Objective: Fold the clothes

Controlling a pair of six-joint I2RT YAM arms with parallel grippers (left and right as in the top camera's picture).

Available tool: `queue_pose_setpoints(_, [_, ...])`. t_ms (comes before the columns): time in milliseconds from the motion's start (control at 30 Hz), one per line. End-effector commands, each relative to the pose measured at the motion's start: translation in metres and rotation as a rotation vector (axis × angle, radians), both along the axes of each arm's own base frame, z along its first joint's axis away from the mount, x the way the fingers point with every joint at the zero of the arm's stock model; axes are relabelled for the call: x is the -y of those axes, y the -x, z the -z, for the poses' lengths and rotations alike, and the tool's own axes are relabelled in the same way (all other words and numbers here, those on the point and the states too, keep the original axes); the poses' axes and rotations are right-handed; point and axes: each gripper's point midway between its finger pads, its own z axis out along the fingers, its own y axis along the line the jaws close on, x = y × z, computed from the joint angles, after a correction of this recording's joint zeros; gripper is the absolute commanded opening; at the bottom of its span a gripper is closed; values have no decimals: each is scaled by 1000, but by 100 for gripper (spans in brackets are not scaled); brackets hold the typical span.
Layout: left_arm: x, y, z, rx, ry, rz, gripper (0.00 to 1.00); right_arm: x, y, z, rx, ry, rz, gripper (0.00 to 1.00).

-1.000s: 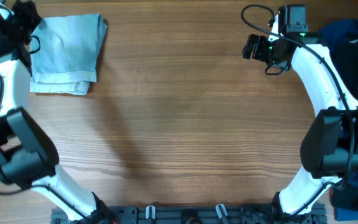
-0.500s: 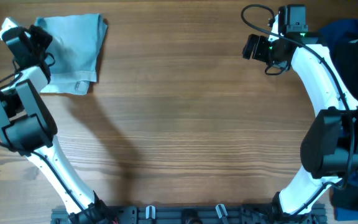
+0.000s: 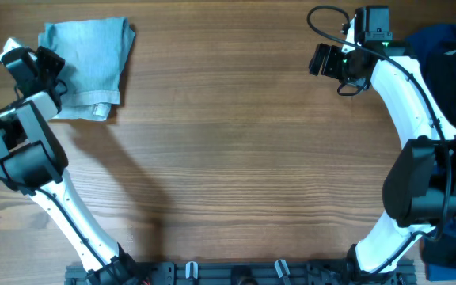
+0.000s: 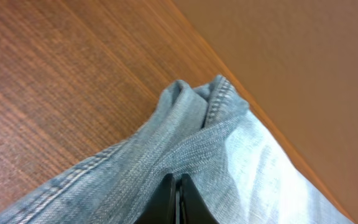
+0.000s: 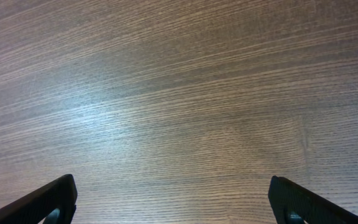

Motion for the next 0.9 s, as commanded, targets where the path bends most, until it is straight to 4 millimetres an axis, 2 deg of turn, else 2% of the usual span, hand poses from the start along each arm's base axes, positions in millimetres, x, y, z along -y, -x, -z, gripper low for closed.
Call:
queue_pose_setpoints(0, [-8, -7, -98, 172, -16, 39, 4, 2, -4, -10, 27, 15, -5, 100])
queue_pose_setpoints(100, [-4, -2, -166, 276, -5, 29, 4, 2, -4, -10, 27, 15, -5, 100])
queue_pose_setpoints(167, [5, 6, -199, 294, 5, 54, 4, 2, -4, -10, 27, 15, -5, 100])
queue_pose_setpoints(267, [21, 21, -222, 252, 55, 80, 4, 2, -4, -10, 27, 15, -5, 100])
queue_pose_setpoints(400, [41, 40, -220, 135, 125, 90, 5, 2, -4, -10, 28, 15, -5, 100])
queue_pose_setpoints(467, [47, 43, -213, 97, 143, 93, 11, 2, -4, -10, 28, 15, -5, 100])
queue_pose_setpoints(500, [48, 45, -208, 75, 156, 90, 29, 2, -4, -10, 27, 14, -5, 100])
queue_pose_setpoints(533, [49, 48, -202, 53, 168, 88, 51, 2, -4, -10, 27, 15, -5, 100])
queue_pose_setpoints(633, [51, 52, -193, 13, 191, 84, 81, 2, -4, -10, 27, 15, -5, 100])
queue_pose_setpoints(667, [51, 53, -191, 5, 195, 83, 100, 2, -4, -10, 27, 15, -5, 100])
queue_pose_setpoints(867, [54, 58, -181, -39, 220, 78, 100, 2, -4, -10, 27, 15, -5, 100])
